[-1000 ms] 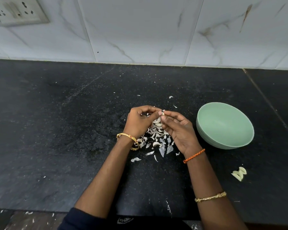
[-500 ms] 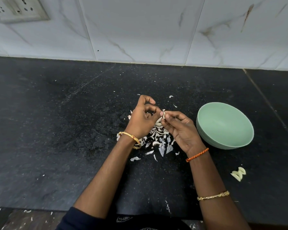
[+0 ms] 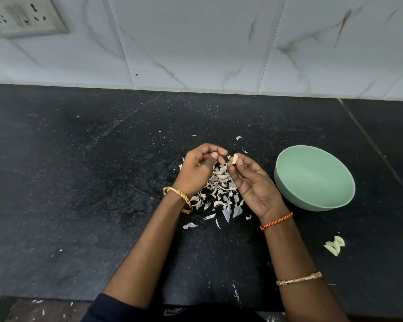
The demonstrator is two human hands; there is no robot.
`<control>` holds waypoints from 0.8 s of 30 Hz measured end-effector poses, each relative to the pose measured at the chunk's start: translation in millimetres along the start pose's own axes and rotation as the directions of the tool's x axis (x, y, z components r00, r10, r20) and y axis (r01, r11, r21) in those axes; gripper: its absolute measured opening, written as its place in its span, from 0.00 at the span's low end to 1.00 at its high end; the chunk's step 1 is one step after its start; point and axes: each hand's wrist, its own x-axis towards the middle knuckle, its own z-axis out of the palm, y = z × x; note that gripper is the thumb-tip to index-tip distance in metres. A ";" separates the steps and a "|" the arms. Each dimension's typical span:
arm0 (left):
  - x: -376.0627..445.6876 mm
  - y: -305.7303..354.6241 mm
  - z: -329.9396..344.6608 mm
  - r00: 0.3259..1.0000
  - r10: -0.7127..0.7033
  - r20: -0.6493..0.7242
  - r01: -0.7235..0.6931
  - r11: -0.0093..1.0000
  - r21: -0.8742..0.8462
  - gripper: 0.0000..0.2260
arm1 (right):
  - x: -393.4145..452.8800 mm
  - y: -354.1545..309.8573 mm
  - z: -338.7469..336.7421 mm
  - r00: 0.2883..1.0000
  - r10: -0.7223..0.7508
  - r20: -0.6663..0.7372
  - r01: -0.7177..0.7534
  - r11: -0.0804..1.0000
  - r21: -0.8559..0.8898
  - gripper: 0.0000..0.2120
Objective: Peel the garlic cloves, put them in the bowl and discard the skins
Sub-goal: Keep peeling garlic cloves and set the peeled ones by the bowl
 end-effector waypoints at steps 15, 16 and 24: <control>-7.1 -4.7 12.2 0.976 -0.087 -0.198 0.083 0.996 -0.028 0.02 | -6.5 8.0 -1.3 0.991 -0.135 0.004 0.127 0.921 -0.368 0.12; -8.6 -5.2 13.7 0.963 -0.137 -0.234 0.127 0.990 -0.059 0.04 | -7.8 11.1 -0.3 0.982 -0.189 0.001 0.171 0.888 -0.426 0.10; -28.1 -3.7 22.1 0.915 -0.369 -0.162 0.327 0.915 -0.236 0.05 | -26.6 14.7 -9.1 0.964 -0.263 -0.050 0.211 0.863 -0.458 0.05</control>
